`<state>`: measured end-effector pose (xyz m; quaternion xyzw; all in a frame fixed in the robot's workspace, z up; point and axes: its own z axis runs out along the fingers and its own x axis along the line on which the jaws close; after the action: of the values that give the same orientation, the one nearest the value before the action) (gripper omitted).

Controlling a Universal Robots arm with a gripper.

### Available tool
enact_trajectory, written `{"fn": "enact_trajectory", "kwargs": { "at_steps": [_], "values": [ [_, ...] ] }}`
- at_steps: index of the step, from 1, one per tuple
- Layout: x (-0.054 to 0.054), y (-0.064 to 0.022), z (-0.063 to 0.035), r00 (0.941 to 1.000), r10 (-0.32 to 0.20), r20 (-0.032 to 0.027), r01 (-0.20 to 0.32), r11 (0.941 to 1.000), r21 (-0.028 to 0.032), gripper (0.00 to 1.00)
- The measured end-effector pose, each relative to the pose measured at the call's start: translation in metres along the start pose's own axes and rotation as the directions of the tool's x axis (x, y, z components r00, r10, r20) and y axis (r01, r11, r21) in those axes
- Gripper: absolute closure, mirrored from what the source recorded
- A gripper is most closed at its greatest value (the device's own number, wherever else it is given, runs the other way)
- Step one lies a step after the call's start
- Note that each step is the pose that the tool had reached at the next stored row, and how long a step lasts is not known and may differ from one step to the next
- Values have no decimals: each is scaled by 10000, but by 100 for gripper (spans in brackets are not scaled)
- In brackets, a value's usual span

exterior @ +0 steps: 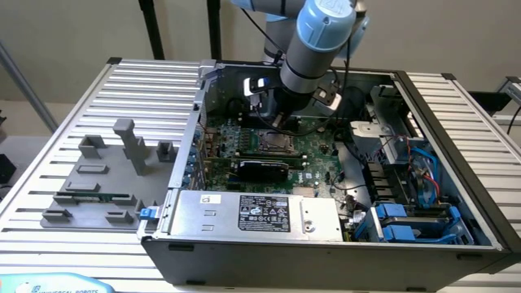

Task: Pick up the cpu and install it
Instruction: 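Install the first cpu locking lever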

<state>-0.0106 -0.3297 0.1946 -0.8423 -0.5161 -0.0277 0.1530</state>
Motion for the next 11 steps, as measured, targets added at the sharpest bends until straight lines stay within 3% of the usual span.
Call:
{"fn": "enact_trajectory", "kwargs": {
  "at_steps": [11],
  "values": [
    [36,94,-4,9999,-135,28,135,9999,30,89]
  ]
}}
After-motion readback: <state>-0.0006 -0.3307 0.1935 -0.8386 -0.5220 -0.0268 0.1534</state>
